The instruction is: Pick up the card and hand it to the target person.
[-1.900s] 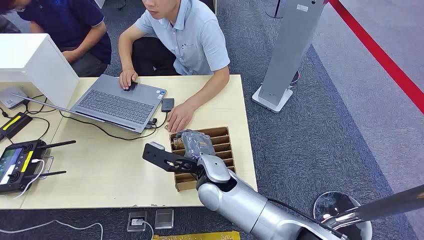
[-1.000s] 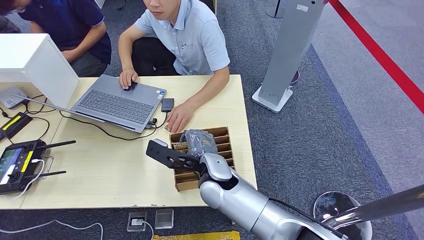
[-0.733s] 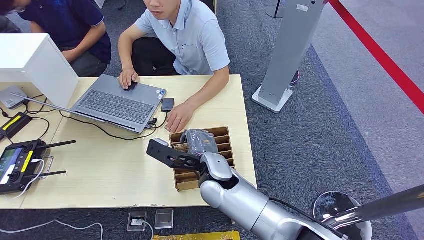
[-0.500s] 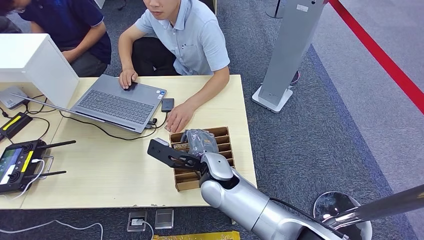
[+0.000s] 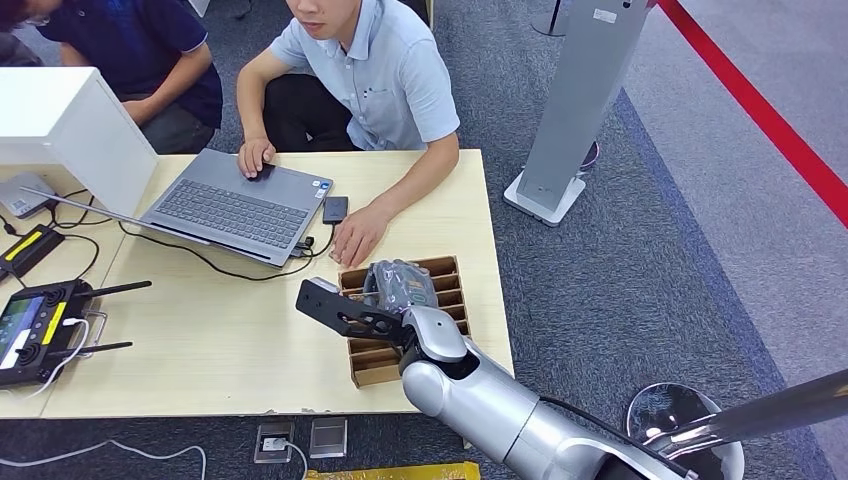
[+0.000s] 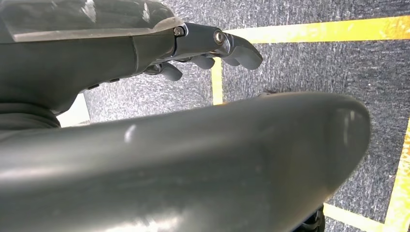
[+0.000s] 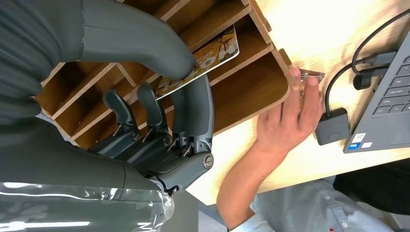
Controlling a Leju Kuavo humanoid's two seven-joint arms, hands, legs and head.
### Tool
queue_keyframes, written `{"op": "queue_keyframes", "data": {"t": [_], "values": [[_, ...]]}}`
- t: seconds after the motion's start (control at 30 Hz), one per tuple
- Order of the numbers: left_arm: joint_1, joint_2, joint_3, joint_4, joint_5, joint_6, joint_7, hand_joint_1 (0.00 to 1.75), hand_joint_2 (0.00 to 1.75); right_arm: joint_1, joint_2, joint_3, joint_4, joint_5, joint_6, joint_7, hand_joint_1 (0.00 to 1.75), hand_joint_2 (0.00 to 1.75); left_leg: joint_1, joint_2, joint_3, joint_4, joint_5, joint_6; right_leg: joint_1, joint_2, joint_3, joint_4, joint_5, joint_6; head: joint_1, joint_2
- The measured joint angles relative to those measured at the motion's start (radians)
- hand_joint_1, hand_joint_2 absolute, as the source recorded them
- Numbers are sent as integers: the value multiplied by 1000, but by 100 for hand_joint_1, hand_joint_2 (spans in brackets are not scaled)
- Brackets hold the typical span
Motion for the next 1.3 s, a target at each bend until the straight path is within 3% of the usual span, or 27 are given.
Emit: {"op": "queue_keyframes", "data": {"t": [0.1, 0.47, 0.67, 0.87, 1.03, 1.17, 1.3], "values": [[0, 0, 0, 0, -1, 0, -1, 0, 0, 0, 0, 0, 0, -5, 0, -2, 166, 175, 0, 0, 0, 0, 0, 0, 0, 0, 0, 0, 0, 0, 0, 0], [0, 0, 0, 0, -7, 7, -9, 0, 0, 2, -8, -5, -8, -7, -35, -27, 166, 175, 0, 0, 0, 0, 0, 0, 0, 0, 0, 0, 0, 0, 0, 0], [1, 0, 0, 0, 0, 8, -21, 0, 0, 16, -39, -23, -118, 55, -105, -75, 166, 175, 0, 0, 0, 0, 0, 0, 0, 0, 0, 0, 0, 0, 0, 0], [2, 0, 0, 0, -6, 1, -35, 0, 0, 16, -88, -47, -289, 179, -126, -205, 166, 175, 0, 0, 0, 0, 0, 0, 0, 0, 0, 0, 0, 0, 0, 0], [1, 0, 0, 0, -23, -8, -45, 0, 0, -15, -108, -55, -356, 186, -119, -319, 166, 175, 0, 0, 0, 0, 0, 0, 0, 0, 0, 0, 0, 0, 0, 0], [0, 1, 0, 0, -33, -15, -47, 0, 0, -84, -109, -52, -316, 161, -127, -382, 166, 175, 0, 0, 0, 0, 0, 0, 0, 0, 0, 0, 0, 0, -1, 0], [-2, 1, -2, 0, -41, -18, -47, 0, 0, -179, -85, -47, -167, 118, -160, -440, 166, 175, 0, 0, 0, 0, 0, 0, 0, 0, 1, 1, 0, 0, 0, 0]]}}
